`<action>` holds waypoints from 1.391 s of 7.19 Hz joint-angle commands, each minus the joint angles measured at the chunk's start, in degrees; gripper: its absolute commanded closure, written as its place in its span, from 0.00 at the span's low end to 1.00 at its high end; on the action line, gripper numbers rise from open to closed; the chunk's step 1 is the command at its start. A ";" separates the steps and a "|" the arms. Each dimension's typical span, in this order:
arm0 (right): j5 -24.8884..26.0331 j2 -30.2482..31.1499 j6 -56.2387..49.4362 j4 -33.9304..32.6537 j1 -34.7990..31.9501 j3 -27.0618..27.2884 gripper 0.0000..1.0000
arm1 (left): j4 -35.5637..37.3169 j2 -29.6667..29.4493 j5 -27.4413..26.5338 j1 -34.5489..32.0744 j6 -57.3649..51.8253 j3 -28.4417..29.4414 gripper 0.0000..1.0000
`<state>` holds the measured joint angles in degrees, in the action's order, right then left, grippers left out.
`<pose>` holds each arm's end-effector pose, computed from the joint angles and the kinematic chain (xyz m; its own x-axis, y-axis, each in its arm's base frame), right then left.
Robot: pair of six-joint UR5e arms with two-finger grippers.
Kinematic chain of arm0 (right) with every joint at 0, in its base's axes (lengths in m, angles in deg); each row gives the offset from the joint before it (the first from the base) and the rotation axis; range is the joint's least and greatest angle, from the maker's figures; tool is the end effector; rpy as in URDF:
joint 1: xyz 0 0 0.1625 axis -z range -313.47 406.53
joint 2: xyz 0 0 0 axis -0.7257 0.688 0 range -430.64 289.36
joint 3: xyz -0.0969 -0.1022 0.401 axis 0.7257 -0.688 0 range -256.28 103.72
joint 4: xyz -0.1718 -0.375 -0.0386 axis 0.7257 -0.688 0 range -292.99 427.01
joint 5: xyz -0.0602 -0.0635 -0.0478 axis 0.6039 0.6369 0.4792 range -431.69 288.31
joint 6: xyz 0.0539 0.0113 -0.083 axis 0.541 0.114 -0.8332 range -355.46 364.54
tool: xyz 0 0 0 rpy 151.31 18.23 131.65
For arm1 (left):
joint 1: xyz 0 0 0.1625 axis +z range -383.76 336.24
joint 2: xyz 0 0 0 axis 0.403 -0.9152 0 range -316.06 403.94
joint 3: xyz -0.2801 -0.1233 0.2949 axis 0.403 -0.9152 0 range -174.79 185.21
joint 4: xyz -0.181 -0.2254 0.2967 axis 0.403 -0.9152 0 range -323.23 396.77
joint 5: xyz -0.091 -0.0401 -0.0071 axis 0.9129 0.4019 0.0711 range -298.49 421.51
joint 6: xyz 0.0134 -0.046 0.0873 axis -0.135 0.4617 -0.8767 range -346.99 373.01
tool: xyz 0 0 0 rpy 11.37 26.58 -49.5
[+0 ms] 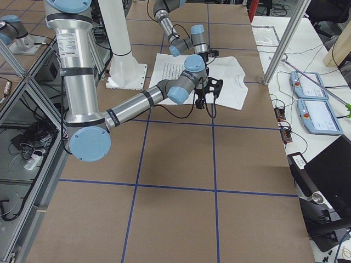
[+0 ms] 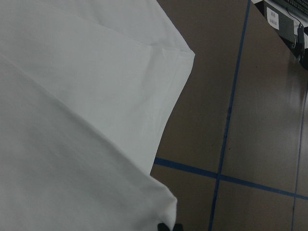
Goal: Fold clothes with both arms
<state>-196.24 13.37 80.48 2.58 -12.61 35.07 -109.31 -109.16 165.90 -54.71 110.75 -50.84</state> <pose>-0.1999 -0.4842 0.3749 0.4154 0.3052 0.8569 -0.3855 0.9123 -0.1380 0.6525 -0.5178 0.0723 0.0323 -0.1714 -0.9847 0.2927 0.9436 -0.1546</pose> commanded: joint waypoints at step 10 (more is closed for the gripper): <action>0.80 0.10 0.26 0.00 0.16 -0.26 0.00 | -6.85 -5.19 -9.11 3.53 -1.86 9.30 0.23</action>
<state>-195.52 13.47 80.53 2.58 -12.52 34.84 -116.09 -114.13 156.92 -51.19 108.84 -41.63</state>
